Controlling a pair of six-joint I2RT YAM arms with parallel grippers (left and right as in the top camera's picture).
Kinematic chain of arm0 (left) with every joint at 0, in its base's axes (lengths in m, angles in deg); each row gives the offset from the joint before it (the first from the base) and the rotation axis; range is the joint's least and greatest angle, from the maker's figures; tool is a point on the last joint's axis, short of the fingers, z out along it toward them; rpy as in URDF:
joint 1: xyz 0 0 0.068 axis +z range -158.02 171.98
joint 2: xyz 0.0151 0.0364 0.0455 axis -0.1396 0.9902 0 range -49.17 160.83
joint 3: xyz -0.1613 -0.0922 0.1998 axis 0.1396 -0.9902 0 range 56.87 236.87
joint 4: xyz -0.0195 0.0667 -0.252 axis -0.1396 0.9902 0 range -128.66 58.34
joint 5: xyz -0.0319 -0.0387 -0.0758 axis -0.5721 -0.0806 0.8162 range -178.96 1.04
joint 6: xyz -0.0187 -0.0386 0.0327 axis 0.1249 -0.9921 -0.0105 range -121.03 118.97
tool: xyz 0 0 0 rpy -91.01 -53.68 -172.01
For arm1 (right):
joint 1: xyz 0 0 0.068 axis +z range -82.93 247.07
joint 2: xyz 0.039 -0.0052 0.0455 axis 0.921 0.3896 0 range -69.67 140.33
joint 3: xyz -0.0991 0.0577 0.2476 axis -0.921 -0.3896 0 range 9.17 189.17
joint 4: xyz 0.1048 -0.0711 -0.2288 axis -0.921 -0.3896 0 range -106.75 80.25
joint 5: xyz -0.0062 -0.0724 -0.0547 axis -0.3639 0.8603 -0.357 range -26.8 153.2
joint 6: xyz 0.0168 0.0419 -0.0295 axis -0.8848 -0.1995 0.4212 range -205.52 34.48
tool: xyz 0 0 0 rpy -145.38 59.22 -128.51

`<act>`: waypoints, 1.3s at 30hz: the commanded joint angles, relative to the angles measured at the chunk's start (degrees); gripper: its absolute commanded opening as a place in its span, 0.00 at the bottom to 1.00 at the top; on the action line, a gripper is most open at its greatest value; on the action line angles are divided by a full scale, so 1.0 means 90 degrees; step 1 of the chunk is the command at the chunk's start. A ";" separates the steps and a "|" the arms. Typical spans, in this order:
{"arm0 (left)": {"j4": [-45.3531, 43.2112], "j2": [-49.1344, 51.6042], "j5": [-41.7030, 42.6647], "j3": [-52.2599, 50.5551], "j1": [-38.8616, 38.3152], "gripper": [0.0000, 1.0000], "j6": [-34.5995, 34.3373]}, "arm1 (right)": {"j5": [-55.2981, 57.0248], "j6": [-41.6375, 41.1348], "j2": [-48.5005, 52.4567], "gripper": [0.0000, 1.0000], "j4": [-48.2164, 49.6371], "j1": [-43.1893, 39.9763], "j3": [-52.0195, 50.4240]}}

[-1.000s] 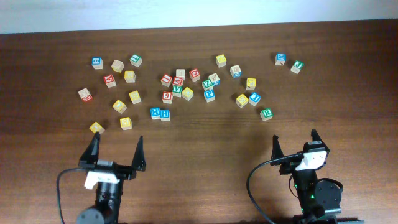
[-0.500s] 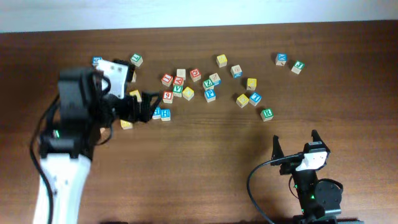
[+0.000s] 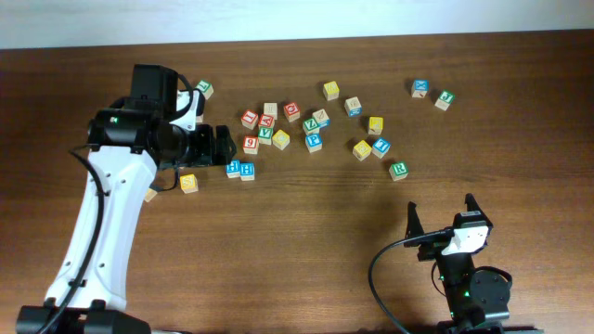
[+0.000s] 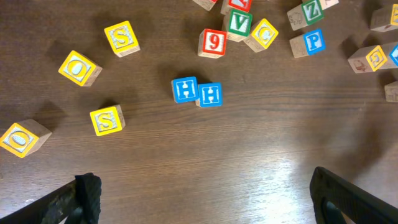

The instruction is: Spell out RSS

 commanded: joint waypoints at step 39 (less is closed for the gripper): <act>0.0245 0.1851 0.0240 0.0044 -0.0027 0.80 -0.0085 | 0.0053 -0.0063 -0.0044 0.98 -0.0032 -0.0046 -0.0034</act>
